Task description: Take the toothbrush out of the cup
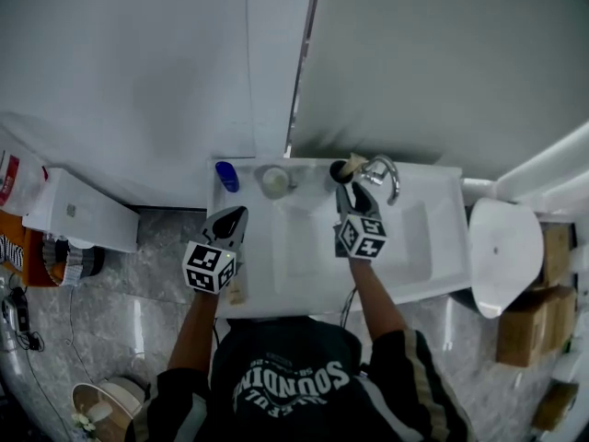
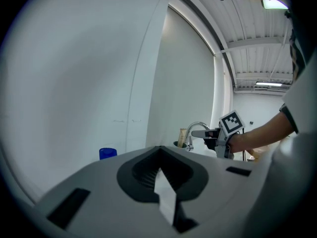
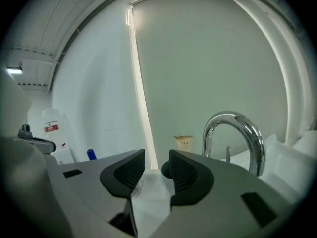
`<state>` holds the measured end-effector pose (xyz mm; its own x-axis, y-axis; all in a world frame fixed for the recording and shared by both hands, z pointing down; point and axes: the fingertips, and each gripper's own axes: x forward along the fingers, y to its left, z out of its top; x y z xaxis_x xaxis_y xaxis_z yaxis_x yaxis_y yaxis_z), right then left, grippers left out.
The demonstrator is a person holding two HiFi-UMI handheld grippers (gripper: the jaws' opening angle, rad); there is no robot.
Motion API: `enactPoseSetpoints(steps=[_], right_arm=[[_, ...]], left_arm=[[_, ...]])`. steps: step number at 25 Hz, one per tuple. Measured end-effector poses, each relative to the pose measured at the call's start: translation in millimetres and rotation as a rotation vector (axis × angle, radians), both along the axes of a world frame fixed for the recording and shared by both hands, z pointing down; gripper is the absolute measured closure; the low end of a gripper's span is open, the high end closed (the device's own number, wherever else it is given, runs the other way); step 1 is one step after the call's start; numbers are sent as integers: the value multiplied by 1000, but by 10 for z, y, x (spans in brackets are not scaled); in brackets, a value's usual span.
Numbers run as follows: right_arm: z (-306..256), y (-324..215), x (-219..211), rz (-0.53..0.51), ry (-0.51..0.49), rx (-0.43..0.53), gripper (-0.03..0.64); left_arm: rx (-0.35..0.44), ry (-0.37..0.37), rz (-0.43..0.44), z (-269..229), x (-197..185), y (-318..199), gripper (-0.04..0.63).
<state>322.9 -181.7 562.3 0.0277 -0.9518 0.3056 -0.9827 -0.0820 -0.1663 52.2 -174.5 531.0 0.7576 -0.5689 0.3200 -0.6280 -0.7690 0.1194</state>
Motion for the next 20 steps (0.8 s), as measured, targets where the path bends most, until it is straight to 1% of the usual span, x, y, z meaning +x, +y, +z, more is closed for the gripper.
enactPoseSetpoints(steps=[1,8,15,20], right_arm=[[28,-27,31,11,1,-6,480],[229,-244,228,53,38,-70,465],[543,-544,578,118,30,-190,451],[644,-698,695,135,16,-226,451]], left_arm=[[-2,-2,-5,7,-21,-4,597],[-16,-12,-44,45,-158,-7,597],[-34,-24,-69,120,-252,-8,597],[-44,-32,-94,155,-367,-1,597]])
